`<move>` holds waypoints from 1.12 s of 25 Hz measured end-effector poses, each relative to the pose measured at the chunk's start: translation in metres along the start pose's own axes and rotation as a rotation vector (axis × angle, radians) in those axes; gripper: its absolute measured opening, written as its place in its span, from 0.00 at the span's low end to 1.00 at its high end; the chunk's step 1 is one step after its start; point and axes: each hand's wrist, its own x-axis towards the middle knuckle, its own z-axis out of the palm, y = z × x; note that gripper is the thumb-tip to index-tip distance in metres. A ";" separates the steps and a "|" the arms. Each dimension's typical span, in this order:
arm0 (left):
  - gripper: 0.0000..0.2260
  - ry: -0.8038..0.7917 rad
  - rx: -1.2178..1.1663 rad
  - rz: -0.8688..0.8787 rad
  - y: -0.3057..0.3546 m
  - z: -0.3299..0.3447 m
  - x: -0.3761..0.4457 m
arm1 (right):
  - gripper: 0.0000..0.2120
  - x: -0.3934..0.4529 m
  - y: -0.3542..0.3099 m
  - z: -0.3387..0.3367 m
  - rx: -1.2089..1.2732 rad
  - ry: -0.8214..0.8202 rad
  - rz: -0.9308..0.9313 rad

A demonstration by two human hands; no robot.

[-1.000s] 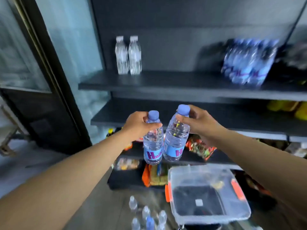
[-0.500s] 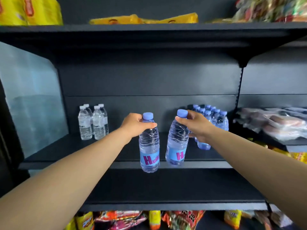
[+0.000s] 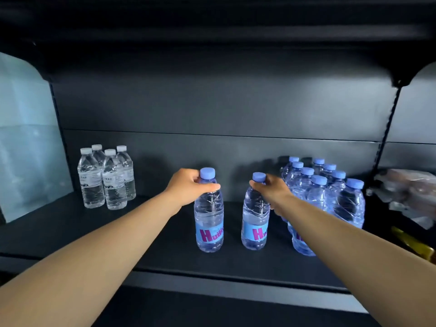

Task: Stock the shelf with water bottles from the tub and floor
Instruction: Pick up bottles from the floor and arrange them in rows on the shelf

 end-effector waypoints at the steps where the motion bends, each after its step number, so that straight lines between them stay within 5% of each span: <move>1: 0.05 0.003 0.001 -0.005 -0.004 0.005 0.008 | 0.15 0.013 0.005 0.003 0.010 0.029 -0.001; 19: 0.11 -0.096 -0.064 0.000 -0.044 0.064 0.141 | 0.26 0.113 0.122 0.039 0.160 0.361 0.046; 28: 0.10 -0.118 -0.056 0.011 -0.049 0.076 0.177 | 0.29 0.149 0.139 0.035 0.188 0.292 -0.087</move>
